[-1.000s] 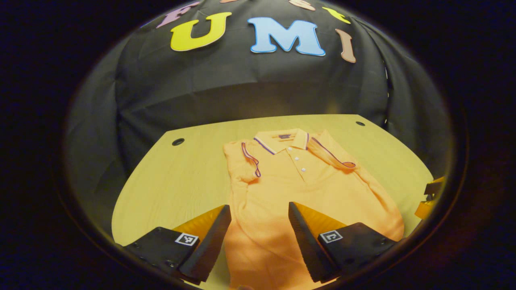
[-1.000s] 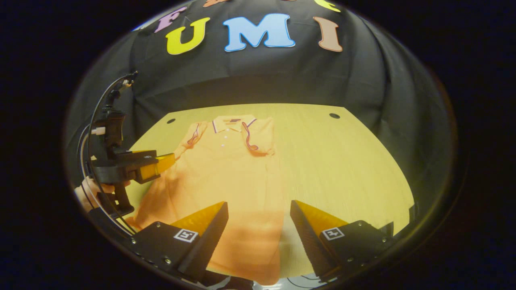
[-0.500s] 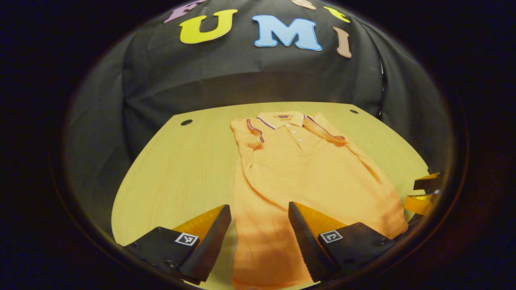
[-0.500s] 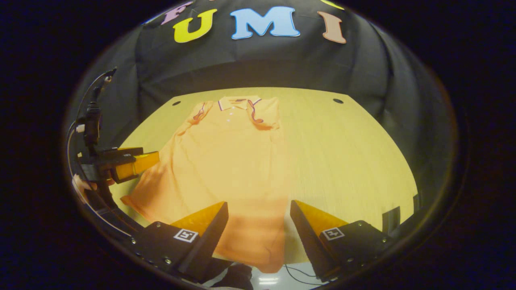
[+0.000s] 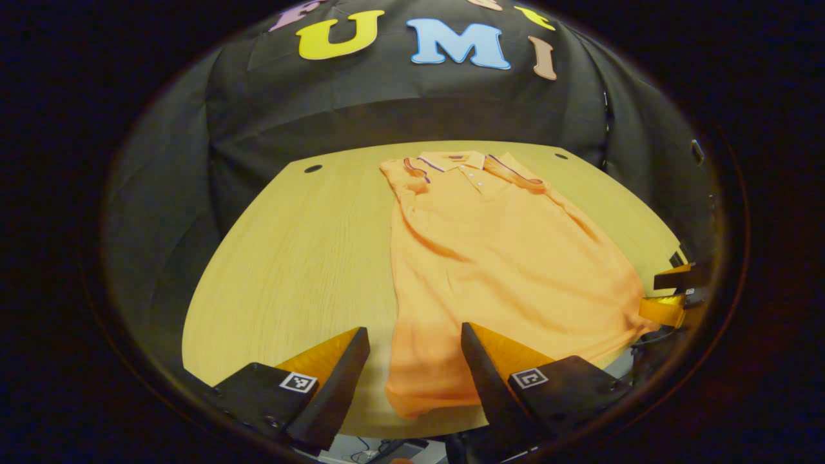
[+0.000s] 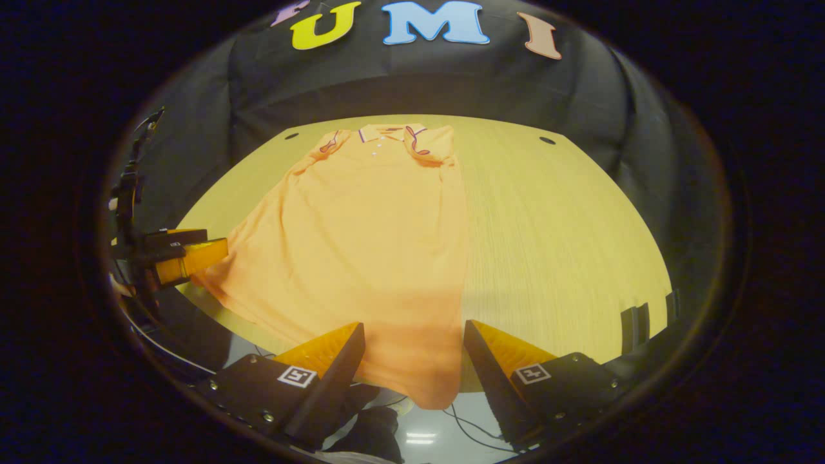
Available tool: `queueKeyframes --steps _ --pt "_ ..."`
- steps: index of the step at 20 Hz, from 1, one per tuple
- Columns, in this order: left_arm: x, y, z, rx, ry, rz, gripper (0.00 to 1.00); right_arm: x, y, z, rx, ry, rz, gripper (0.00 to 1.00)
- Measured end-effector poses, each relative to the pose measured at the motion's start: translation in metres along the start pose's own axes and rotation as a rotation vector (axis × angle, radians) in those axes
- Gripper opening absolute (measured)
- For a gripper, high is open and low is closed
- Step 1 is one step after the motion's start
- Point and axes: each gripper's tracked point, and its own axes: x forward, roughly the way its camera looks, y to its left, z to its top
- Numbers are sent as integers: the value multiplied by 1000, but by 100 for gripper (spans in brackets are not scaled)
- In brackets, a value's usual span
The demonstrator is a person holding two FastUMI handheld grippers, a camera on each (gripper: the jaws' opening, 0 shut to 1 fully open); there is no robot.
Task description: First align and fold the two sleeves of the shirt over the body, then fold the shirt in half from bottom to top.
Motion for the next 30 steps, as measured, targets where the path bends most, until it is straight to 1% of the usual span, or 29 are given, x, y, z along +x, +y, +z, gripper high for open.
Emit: queueKeyframes --steps 3,4,7,9,10,11,12,13,16,18,19,20,22,23,24,25,26,27,29,30 --pt "-10 -4 -14 -8 11 -6 94 -1 -1 -9 -12 13 -2 96" --pt "-12 -7 -19 -9 15 -10 95 -3 0 -13 -14 16 -4 96" --pt "-18 -14 -33 -14 31 -21 94 -3 -3 -20 -11 30 -16 96" --pt "-17 -15 -39 -11 39 -16 94 -3 -5 -27 -6 41 -20 96" --pt "-17 -16 -41 -10 41 -12 95 -2 -7 -30 -5 46 -22 96" --pt "-15 -16 -43 -11 44 -9 94 -2 -8 -30 -2 49 -21 96" --pt "-14 -16 -46 -12 51 -3 95 -2 -8 -33 2 53 -21 94" --pt "-13 -16 -48 -16 56 0 94 -1 -8 -35 5 60 -21 96" --pt "-10 -18 -52 -29 58 9 95 0 -7 -37 4 61 -18 96" --pt "-9 -19 -52 -38 54 12 95 0 -5 -37 2 60 -14 95" --pt "-8 -20 -52 -42 54 10 95 0 -4 -36 0 55 -12 92" --pt "-9 -22 -52 -42 53 7 95 1 -3 -36 -1 58 -8 87" --pt "-8 -26 -52 -39 51 -3 91 2 -3 -33 15 58 -10 71" --pt "-7 -31 -51 -37 53 -12 87 3 -2 -32 25 61 -10 55" --pt "-9 -33 -52 -30 54 -19 81 4 0 -33 24 63 -8 49" --pt "-8 -39 -51 -22 52 -30 72 4 0 -33 15 62 -3 48" --pt "-7 -44 -50 -14 49 -39 64 5 2 -31 33 56 7 48" --pt "-6 -49 -49 -1 43 -47 53 5 1 -31 76 49 -1 14" --pt "-6 -57 -49 8 33 -51 31 7 3 -30 93 50 9 14" --pt "-6 -58 -48 18 28 -46 25 6 4 -30 89 48 17 14"
